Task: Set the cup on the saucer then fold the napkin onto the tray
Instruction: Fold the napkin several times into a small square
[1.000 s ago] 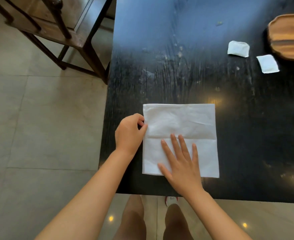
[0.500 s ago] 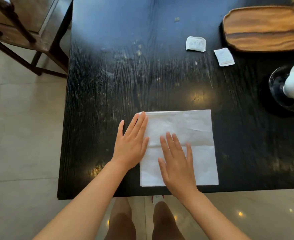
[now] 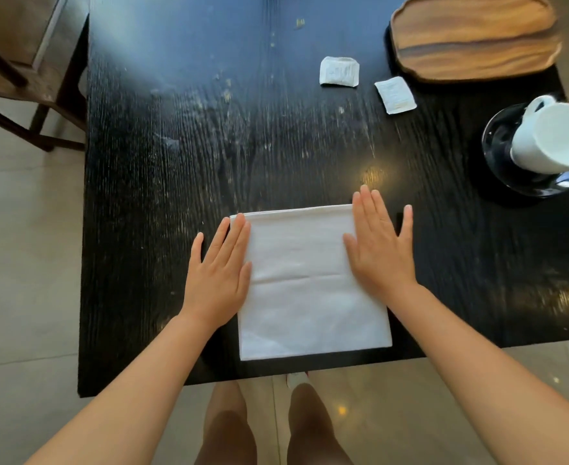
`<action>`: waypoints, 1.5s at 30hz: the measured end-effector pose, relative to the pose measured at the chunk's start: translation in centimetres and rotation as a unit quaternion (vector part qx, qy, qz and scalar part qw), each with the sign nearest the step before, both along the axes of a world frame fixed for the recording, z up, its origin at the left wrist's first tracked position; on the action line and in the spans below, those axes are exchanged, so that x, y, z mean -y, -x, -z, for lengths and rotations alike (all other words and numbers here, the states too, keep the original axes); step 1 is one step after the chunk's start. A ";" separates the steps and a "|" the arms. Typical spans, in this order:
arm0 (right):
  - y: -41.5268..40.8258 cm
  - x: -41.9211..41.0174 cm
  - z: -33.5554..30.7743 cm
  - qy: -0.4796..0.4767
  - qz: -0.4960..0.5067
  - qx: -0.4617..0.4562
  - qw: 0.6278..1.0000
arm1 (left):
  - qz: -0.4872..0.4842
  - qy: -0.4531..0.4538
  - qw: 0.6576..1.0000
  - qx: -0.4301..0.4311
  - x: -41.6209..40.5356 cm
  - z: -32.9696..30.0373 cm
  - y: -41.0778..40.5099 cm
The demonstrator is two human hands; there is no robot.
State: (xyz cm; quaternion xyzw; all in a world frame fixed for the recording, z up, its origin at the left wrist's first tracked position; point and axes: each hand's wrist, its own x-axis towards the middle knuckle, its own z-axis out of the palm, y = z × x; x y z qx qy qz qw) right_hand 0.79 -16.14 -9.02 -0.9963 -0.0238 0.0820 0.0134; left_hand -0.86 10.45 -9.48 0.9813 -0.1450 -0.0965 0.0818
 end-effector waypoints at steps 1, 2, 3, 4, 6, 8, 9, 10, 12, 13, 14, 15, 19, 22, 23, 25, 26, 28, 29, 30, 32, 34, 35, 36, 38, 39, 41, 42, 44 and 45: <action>0.0 0.7 -0.2 0.002 0.004 -0.007 1.000 | -0.001 -0.001 1.000 -0.003 0.0 0.0 0.0; 0.0 1.2 -0.3 0.004 0.004 -0.007 1.000 | -0.001 -0.001 1.000 -0.003 0.0 0.0 0.0; 0.0 1.4 -0.4 0.008 0.006 -0.001 1.000 | -0.002 -0.001 1.000 -0.002 0.0 -0.1 0.0; 0.2 1.2 -0.6 0.011 0.020 0.011 1.000 | -0.003 0.001 1.000 -0.001 0.0 0.0 0.0; 1.1 -0.1 -1.4 -0.011 0.075 0.051 0.996 | -0.005 0.006 1.000 0.001 0.1 0.0 0.0; 3.3 -3.5 -2.3 -0.064 0.058 0.075 0.993 | -0.006 0.010 1.000 0.004 0.1 0.1 0.0; 5.0 -5.6 -2.5 -0.088 0.012 0.067 0.994 | -0.003 0.011 1.000 0.006 0.1 0.1 0.0; 6.7 -7.5 -2.4 -0.097 -0.041 0.048 0.993 | 0.001 0.012 1.000 0.007 0.1 0.1 0.0; 9.6 -9.8 -1.3 -0.076 -0.108 0.013 0.991 | 0.004 0.013 1.000 0.008 0.1 0.1 0.1; 10.3 -9.7 -0.6 -0.063 -0.115 -0.001 0.991 | 0.003 0.014 1.000 0.009 0.0 0.1 0.1; 10.5 -8.8 0.0 -0.054 -0.114 -0.010 0.992 | 0.001 0.015 1.000 0.010 0.0 0.1 0.1; 10.4 -7.5 0.3 -0.044 -0.113 -0.015 0.993 | -0.001 0.014 1.000 0.009 0.1 0.2 0.1; 9.9 -0.8 -0.2 -0.001 -0.092 -0.013 0.996 | -0.002 0.009 1.000 0.000 0.1 0.1 0.1; 10.1 1.0 -0.6 0.007 -0.090 -0.023 0.996 | -0.055 -0.009 0.998 0.023 1.1 -0.8 0.6; 10.1 1.0 -0.6 0.011 -0.090 -0.022 0.996 | -0.086 -0.004 0.996 0.039 2.2 -1.4 1.1; 10.1 0.7 -0.5 0.008 -0.083 -0.020 0.996 | -0.089 0.030 0.994 0.056 5.3 -2.6 2.8; 10.1 0.7 -0.5 0.003 -0.079 -0.020 0.997 | -0.053 0.045 0.996 0.056 7.1 -2.9 4.0; 10.0 0.8 -0.6 -0.004 -0.078 -0.024 0.997 | 0.030 0.042 0.998 0.037 9.9 -2.2 6.4; 10.1 0.8 -0.6 -0.004 -0.080 -0.025 0.997 | 0.049 0.035 0.998 0.021 10.5 -1.6 7.2; 10.1 0.9 -0.6 -0.005 -0.081 -0.026 0.996 | 0.057 0.028 0.998 0.005 10.5 -0.8 7.7; 10.1 0.8 -0.6 -0.012 -0.081 -0.024 0.996 | 0.071 0.016 0.997 -0.009 9.4 0.3 8.0; 10.1 0.9 -0.5 -0.015 -0.083 -0.020 0.996 | 0.097 0.002 0.995 -0.003 7.7 0.6 7.8; 10.1 1.0 -0.5 -0.016 -0.085 -0.021 0.996 | 0.101 -0.006 0.995 0.002 6.7 0.5 7.8; 10.1 1.0 -0.5 -0.017 -0.085 -0.024 0.996 | 0.095 -0.015 0.995 0.006 5.7 0.4 7.8; 10.2 1.1 -0.6 -0.016 -0.081 -0.031 0.996 | 0.069 -0.029 0.997 0.005 4.0 0.2 8.2; 10.2 1.1 -0.6 -0.015 -0.080 -0.035 0.996 | 0.060 -0.034 0.998 0.003 3.4 0.2 8.4; 10.3 1.1 -0.6 -0.013 -0.082 -0.043 0.996 | 0.053 -0.040 0.998 -0.001 2.9 0.2 8.7; 10.3 1.2 -0.6 -0.011 -0.084 -0.046 0.995 | 0.053 -0.042 0.998 -0.006 2.9 0.2 8.7; 10.2 1.2 -0.6 -0.010 -0.088 -0.051 0.995 | 0.053 -0.047 0.997 -0.019 3.0 -0.1 8.5; 10.2 1.3 -0.7 -0.010 -0.091 -0.052 0.994 | 0.055 -0.049 0.997 -0.026 3.0 -0.2 8.4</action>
